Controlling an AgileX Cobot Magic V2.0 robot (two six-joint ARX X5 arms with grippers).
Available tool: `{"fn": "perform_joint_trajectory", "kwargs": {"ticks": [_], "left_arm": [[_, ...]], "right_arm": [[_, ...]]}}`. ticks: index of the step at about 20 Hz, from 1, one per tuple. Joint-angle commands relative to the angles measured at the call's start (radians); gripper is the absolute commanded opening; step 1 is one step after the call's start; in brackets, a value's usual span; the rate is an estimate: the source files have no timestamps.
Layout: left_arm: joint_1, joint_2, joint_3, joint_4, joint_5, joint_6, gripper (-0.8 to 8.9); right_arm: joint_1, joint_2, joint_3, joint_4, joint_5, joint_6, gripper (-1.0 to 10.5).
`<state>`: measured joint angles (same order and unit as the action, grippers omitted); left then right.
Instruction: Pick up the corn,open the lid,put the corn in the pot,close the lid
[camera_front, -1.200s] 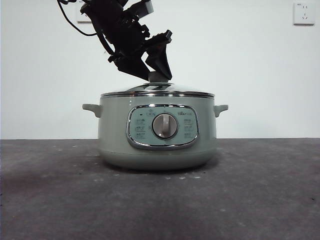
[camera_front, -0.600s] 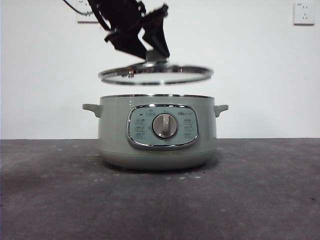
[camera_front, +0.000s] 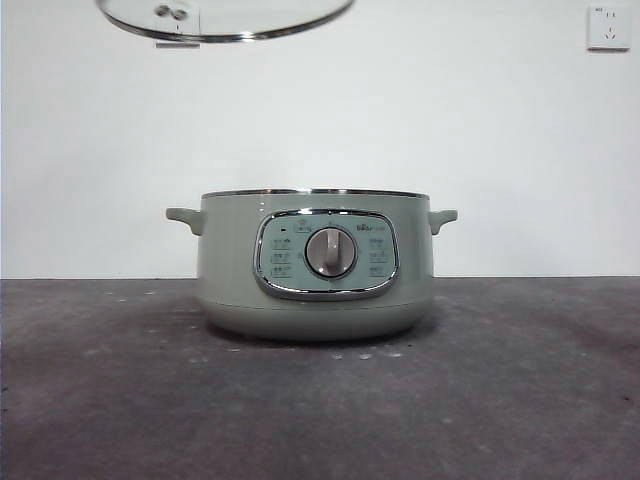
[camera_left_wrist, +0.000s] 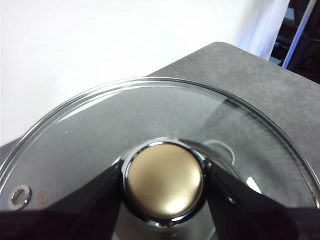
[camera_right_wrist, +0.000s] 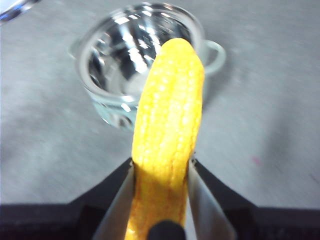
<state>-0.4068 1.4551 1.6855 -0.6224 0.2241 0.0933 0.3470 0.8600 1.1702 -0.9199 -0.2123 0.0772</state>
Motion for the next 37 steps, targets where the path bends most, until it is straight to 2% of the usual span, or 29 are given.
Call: {"fn": "perform_joint_trajectory", "kwargs": {"ticks": [1, 5, 8, 14, 17, 21, 24, 31, 37], "left_arm": [[0.012, -0.05, 0.009, -0.021, 0.019, 0.011, -0.08], [0.016, -0.159, -0.072, -0.051, 0.019, 0.016, -0.08], [0.016, -0.282, -0.222, -0.034, 0.018, 0.015, -0.08], [0.018, -0.529, -0.493, -0.022, 0.014, 0.007, -0.08], [0.018, -0.615, -0.514, -0.072, 0.01, 0.0, -0.08], [0.018, -0.692, -0.514, -0.104, 0.01, -0.002, -0.08], [0.018, -0.724, -0.514, -0.126, 0.01, -0.004, -0.08], [0.018, -0.735, -0.514, -0.145, 0.011, -0.004, -0.08], [0.018, -0.735, -0.514, -0.148, 0.01, -0.004, -0.08]], "right_arm": [[0.001, 0.068, 0.0, 0.074, -0.044, -0.011, -0.1], [0.004, 0.243, 0.007, 0.233, -0.134, 0.001, -0.1], [0.041, 0.401, 0.083, 0.272, -0.136, 0.001, -0.1], [0.122, 0.788, 0.431, 0.256, -0.108, -0.003, -0.1], [0.144, 1.005, 0.645, 0.175, -0.093, -0.01, -0.1], [0.165, 1.228, 0.877, 0.064, -0.033, -0.032, -0.1], [0.172, 1.324, 0.96, 0.017, 0.001, -0.038, -0.1], [0.192, 1.417, 0.961, -0.016, 0.108, -0.082, -0.1], [0.21, 1.456, 0.961, -0.04, 0.137, -0.089, -0.1]]}}
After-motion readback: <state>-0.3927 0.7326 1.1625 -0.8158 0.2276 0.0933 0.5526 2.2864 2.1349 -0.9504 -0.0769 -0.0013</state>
